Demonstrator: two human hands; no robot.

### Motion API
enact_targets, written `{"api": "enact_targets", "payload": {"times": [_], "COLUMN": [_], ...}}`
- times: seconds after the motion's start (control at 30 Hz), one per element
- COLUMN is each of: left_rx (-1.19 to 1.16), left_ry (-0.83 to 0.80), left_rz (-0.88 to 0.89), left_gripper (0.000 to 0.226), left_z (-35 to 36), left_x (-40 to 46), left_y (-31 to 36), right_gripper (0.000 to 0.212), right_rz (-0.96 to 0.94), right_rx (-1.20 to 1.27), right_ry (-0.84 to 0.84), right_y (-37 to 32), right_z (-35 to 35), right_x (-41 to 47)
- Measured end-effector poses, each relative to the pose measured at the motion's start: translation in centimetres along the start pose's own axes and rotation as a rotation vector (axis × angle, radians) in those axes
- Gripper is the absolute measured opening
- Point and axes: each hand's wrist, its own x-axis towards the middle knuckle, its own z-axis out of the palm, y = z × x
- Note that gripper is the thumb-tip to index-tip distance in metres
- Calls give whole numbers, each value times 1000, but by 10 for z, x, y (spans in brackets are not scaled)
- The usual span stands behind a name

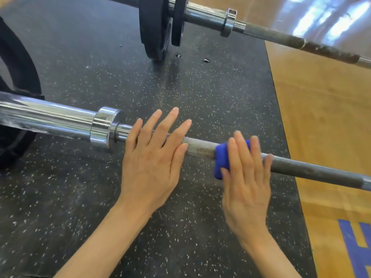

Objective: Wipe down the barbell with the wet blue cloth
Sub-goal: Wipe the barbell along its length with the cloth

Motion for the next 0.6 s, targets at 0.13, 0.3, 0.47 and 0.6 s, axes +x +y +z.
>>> {"api": "enact_targets", "payload": {"times": [0.13, 0.3, 0.47, 0.6], "left_rx": [-19, -45, -33, -32], "left_ry": [-2, -25, -26, -42], "left_rz": [-38, -38, -39, -37], "left_gripper": [48, 44, 42, 41], "left_z": [2, -2, -3, -7], "left_x": [7, 12, 8, 3], "left_y": [3, 1, 5, 5], "right_gripper": [64, 54, 43, 35], "right_rz": [-30, 35, -29, 21], "right_rx": [21, 14, 88, -105], "right_ry": [13, -47, -97, -456], "right_y": [-25, -6, -23, -34], "right_z": [9, -2, -4, -33], "right_x": [10, 11, 25, 78]}}
